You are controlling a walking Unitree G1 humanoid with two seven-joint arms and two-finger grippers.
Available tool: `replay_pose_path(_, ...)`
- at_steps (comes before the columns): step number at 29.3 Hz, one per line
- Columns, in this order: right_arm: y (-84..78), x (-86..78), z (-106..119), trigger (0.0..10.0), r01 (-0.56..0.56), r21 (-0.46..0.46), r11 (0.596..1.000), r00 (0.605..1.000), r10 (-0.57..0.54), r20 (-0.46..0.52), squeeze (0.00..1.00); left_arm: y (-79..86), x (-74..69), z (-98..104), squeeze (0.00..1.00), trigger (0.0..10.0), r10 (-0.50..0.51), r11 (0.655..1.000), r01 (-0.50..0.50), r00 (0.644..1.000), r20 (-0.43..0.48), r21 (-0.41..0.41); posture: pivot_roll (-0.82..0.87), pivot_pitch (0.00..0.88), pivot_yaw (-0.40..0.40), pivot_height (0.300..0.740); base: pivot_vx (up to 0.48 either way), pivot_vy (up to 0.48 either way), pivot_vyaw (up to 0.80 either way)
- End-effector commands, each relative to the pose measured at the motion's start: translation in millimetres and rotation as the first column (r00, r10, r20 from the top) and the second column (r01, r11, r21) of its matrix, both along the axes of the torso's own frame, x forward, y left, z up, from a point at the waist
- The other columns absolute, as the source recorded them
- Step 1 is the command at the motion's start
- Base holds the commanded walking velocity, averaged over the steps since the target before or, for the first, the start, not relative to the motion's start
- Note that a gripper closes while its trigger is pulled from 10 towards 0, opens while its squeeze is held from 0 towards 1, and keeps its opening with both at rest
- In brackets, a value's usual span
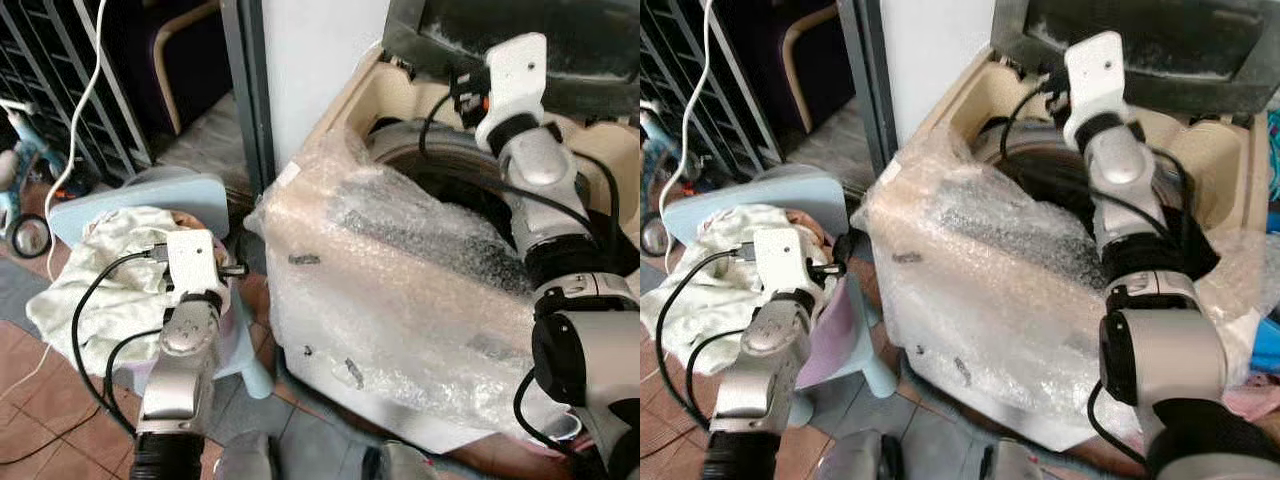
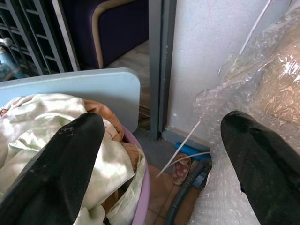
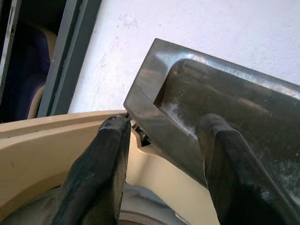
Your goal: Clothes washing
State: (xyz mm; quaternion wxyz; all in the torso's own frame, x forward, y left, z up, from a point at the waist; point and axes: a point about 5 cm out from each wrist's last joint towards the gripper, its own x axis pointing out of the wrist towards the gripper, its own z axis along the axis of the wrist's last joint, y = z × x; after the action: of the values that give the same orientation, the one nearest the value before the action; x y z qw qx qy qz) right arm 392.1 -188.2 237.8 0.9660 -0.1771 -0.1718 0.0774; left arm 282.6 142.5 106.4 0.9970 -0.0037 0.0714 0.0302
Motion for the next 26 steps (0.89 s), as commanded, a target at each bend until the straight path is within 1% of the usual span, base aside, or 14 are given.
replay_pose_path(1, 2.9, -6.4, 10, 10.0, -0.003, 0.043, 0.999, 0.998, 0.000, 0.063, 1.00, 0.2, 2.3, -1, 0.00, 10.0, -0.001, 1.000, 0.001, 1.000, 0.000, 0.003, -0.01, 0.000, 0.031, 0.740, 0.000, 0.000, 0.00)
replay_pose_path(3, 4.8, -24.2, -11, 10.0, 0.023, 0.163, 0.986, 0.999, -0.029, 0.031, 1.00, -0.6, 4.2, 2, 0.00, 10.0, 0.012, 1.000, -0.012, 1.000, 0.024, -0.020, -0.01, 0.000, 0.023, 0.740, 0.000, 0.000, 0.00)
replay_pose_path(5, 7.9, -38.9, -18, 10.0, 0.006, 0.192, 0.981, 0.999, -0.014, 0.042, 1.00, -1.1, 3.6, 3, 0.00, 10.0, 0.010, 1.000, -0.009, 0.999, 0.038, -0.021, -0.01, 0.000, 0.020, 0.740, 0.000, 0.000, 0.00)
replay_pose_path(6, 12.8, -54.6, -26, 10.0, -0.006, 0.187, 0.982, 0.999, -0.004, 0.053, 0.77, -1.1, 2.5, 3, 0.00, 10.0, 0.004, 1.000, -0.003, 0.999, 0.047, -0.016, -0.02, 0.000, 0.021, 0.740, 0.000, 0.000, 0.00)
replay_pose_path(7, 14.8, -61.7, -31, 10.0, -0.003, 0.186, 0.983, 0.999, -0.007, 0.052, 0.77, -0.9, 1.8, 2, 0.00, 10.0, 0.002, 1.000, -0.001, 0.999, 0.049, -0.015, -0.02, 0.000, 0.022, 0.740, 0.000, 0.000, 0.00)
replay_pose_path(9, 14.8, -61.7, -31, 10.0, -0.003, 0.186, 0.983, 0.999, -0.007, 0.052, 0.77, -0.9, 1.8, 2, 0.00, 10.0, 0.002, 1.000, -0.001, 0.999, 0.049, -0.015, -0.02, 0.000, 0.022, 0.740, 0.000, 0.000, 0.00)
replay_pose_path(10, 20.8, -76.9, -39, 10.0, -0.008, 0.075, 0.997, 0.997, 0.003, 0.076, 0.63, -0.7, 1.0, 2, 0.00, 10.0, -0.002, 1.000, 0.003, 0.999, 0.048, -0.018, -0.03, 0.000, 0.027, 0.740, -0.277, 0.000, 0.00)
replay_pose_path(11, 22.6, -81.7, -43, 10.0, -0.010, 0.046, 0.999, 0.997, 0.006, 0.076, 0.53, -1.2, 1.3, 1, 0.00, 10.0, -0.006, 1.000, 0.007, 0.999, 0.046, -0.020, -0.04, 0.000, 0.029, 0.740, -0.281, 0.000, 0.00)
replay_pose_path(12, 23.2, -85.7, -46, 10.0, -0.002, 0.042, 0.999, 0.998, -0.001, 0.066, 0.50, -1.9, 1.6, 0, 0.00, 10.0, -0.011, 1.000, 0.012, 0.999, 0.045, -0.023, -0.04, 0.000, 0.029, 0.740, -0.281, 0.000, 0.00)
replay_pose_path(14, 22.6, -88.9, -48, 10.0, 0.013, 0.061, 0.998, 0.999, -0.016, 0.048, 0.50, -2.7, 1.9, 0, 0.00, 10.0, -0.015, 1.000, 0.016, 0.999, 0.045, -0.026, -0.05, 0.000, 0.028, 0.740, -0.281, 0.000, 0.00)
replay_pose_path(18, 23.3, -100.2, -57, 10.0, 0.037, -0.049, 0.998, 0.999, -0.035, 0.035, 0.50, -7.6, 2.7, -2, 0.00, 10.0, -0.031, 0.999, 0.032, 0.999, 0.042, -0.037, -0.06, 0.000, 0.020, 0.740, -0.280, 0.066, 0.00)
replay_pose_path(23, 21.1, -104.5, -62, 10.0, 0.058, -0.036, 0.998, 0.998, -0.058, 0.001, 0.50, -8.2, 2.4, -2, 0.00, 10.0, -0.030, 0.999, 0.032, 0.999, 0.044, -0.041, -0.05, 0.000, 0.016, 0.740, -0.274, 0.273, 0.00)
replay_pose_path(24, 21.2, -105.6, -63, 10.0, 0.060, -0.038, 0.997, 0.998, -0.060, -0.006, 0.45, -8.1, 2.2, -2, 0.00, 10.0, -0.028, 0.999, 0.030, 0.999, 0.044, -0.042, -0.05, 0.000, 0.014, 0.740, -0.266, 0.296, 0.00)
replay_pose_path(26, 21.3, -106.6, -65, 10.0, 0.062, -0.040, 0.997, 0.998, -0.063, -0.012, 0.44, -8.0, 2.2, -2, 0.00, 10.0, -0.026, 0.999, 0.028, 0.999, 0.044, -0.044, -0.05, 0.000, 0.013, 0.740, -0.266, 0.296, 0.00)
